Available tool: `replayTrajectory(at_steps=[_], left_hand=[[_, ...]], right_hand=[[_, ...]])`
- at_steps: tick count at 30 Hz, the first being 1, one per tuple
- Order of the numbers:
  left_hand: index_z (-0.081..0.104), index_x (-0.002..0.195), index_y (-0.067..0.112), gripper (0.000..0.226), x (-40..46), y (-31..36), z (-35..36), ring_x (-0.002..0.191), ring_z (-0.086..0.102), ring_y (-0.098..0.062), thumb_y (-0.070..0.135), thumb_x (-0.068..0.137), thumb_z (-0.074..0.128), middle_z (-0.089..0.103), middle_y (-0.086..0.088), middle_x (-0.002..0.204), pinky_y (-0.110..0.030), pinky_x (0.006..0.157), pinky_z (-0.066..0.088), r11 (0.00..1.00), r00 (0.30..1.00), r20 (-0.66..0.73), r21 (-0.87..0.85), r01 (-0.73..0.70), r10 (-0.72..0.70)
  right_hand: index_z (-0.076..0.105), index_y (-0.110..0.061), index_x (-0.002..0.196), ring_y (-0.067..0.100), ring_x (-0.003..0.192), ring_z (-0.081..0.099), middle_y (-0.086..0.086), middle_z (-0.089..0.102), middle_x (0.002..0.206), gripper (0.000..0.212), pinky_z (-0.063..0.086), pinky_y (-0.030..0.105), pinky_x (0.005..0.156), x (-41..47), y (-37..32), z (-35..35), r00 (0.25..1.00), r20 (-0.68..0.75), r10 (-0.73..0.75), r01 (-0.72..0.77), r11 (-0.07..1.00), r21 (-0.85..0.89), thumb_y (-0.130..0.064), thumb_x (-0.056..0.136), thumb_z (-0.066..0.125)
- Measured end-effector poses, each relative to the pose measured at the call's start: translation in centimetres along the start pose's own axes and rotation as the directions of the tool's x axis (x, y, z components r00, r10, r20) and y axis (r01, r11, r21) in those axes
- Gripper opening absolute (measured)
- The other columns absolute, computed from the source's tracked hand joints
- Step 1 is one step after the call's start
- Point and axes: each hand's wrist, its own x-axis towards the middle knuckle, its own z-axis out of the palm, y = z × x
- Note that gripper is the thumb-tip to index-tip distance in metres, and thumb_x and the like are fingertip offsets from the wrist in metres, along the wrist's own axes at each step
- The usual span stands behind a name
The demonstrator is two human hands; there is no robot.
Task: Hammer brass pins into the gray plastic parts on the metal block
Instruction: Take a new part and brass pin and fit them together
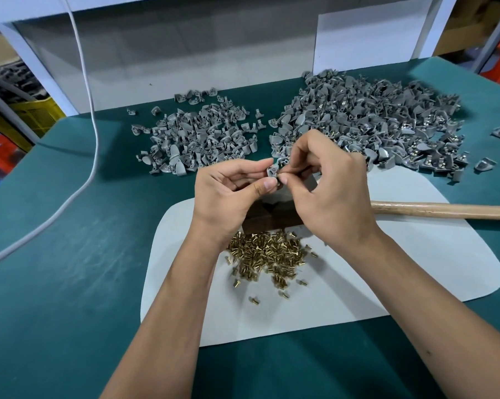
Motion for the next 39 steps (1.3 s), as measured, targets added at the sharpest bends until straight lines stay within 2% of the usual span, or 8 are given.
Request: replayTrajectory(at_steps=[3, 8, 14, 18, 24, 31, 34, 39], left_hand=[[0.078, 0.097, 0.008, 0.029, -0.1, -0.1, 0.3, 0.081, 0.074, -0.022, -0.004, 0.072, 0.084, 0.079, -0.008, 0.086, -0.039, 0.083, 0.063, 1.0, 1.0, -0.005, 0.011, 0.012, -0.012], [0.078, 0.094, 0.014, 0.03, -0.2, -0.2, 0.4, 0.081, 0.075, -0.02, -0.008, 0.073, 0.083, 0.079, -0.006, 0.087, -0.036, 0.081, 0.063, 0.999, 1.0, 0.004, 0.05, -0.001, 0.001], [0.078, 0.097, 0.012, 0.029, -0.3, -0.3, 0.3, 0.085, 0.075, -0.032, -0.005, 0.074, 0.083, 0.079, -0.014, 0.091, -0.052, 0.087, 0.061, 0.998, 1.0, 0.026, 0.069, 0.009, -0.011], [0.078, 0.098, 0.01, 0.03, -0.3, -0.2, 0.3, 0.083, 0.075, -0.028, -0.008, 0.075, 0.082, 0.079, -0.014, 0.09, -0.045, 0.086, 0.063, 0.998, 0.999, 0.038, 0.059, 0.025, -0.028], [0.078, 0.101, 0.013, 0.031, -0.1, -0.1, 0.1, 0.086, 0.076, -0.024, -0.007, 0.077, 0.082, 0.08, -0.009, 0.092, -0.04, 0.087, 0.062, 0.999, 0.999, 0.015, 0.025, 0.036, -0.036], [0.077, 0.112, 0.01, 0.031, 0.0, -0.3, -0.4, 0.09, 0.075, -0.022, 0.0, 0.083, 0.079, 0.079, -0.01, 0.1, -0.033, 0.087, 0.061, 0.999, 0.998, 0.042, 0.003, 0.04, -0.04], [0.076, 0.113, 0.009, 0.029, -0.1, -0.3, -0.4, 0.085, 0.075, -0.019, 0.0, 0.085, 0.076, 0.079, -0.009, 0.096, -0.028, 0.082, 0.06, 0.999, 0.998, 0.05, -0.006, 0.038, -0.038], [0.077, 0.112, 0.012, 0.025, -0.1, -0.1, -0.5, 0.084, 0.074, -0.02, 0.006, 0.088, 0.074, 0.079, -0.009, 0.096, -0.033, 0.083, 0.061, 0.998, 0.997, 0.053, 0.009, 0.057, -0.057]], right_hand=[[0.056, -0.017, 0.087, 0.01, 0.071, 0.065, -0.003, 0.066, 0.076, 0.029, 0.053, 0.026, 0.065, 0.0, 0.1, -0.1, 1.0, 0.022, 0.002, -0.001, 1.0, -0.02, 0.0, 0.079, 0.078], [0.057, -0.017, 0.088, 0.006, 0.072, 0.063, -0.004, 0.064, 0.076, 0.031, 0.049, 0.015, 0.065, 0.0, 0.4, -0.2, 0.998, 0.059, -0.013, 0.014, 1.0, -0.02, 0.005, 0.078, 0.076], [0.059, -0.015, 0.09, 0.005, 0.075, 0.062, -0.004, 0.064, 0.078, 0.029, 0.051, 0.019, 0.068, 0.0, 0.7, -0.4, 0.993, 0.115, -0.012, 0.014, 1.0, -0.018, 0.006, 0.079, 0.076], [0.059, -0.017, 0.092, 0.005, 0.077, 0.063, -0.004, 0.065, 0.08, 0.03, 0.053, 0.021, 0.07, 0.0, 0.8, -0.4, 0.993, 0.115, -0.022, 0.025, 0.999, -0.022, 0.005, 0.08, 0.076], [0.062, -0.011, 0.101, 0.004, 0.085, 0.068, -0.002, 0.07, 0.085, 0.026, 0.049, 0.007, 0.077, -0.4, 0.8, -0.1, 0.998, 0.046, -0.046, 0.046, 0.999, 0.005, 0.001, 0.083, 0.077], [0.07, -0.009, 0.102, 0.002, 0.089, 0.069, -0.003, 0.073, 0.092, 0.021, 0.055, 0.016, 0.082, -0.7, 1.2, -0.1, 0.994, 0.014, -0.105, 0.105, 0.994, 0.0, -0.002, 0.084, 0.079], [0.075, -0.008, 0.099, 0.01, 0.089, 0.068, 0.001, 0.074, 0.095, 0.014, 0.055, 0.025, 0.084, -0.7, 1.4, 0.0, 0.986, -0.003, -0.167, 0.166, 0.984, -0.072, -0.005, 0.086, 0.079], [0.075, -0.006, 0.093, 0.017, 0.088, 0.062, 0.003, 0.072, 0.091, 0.007, 0.051, 0.029, 0.082, -0.8, 1.6, 0.2, 0.974, 0.001, -0.228, 0.227, 0.967, -0.114, -0.006, 0.087, 0.078]])
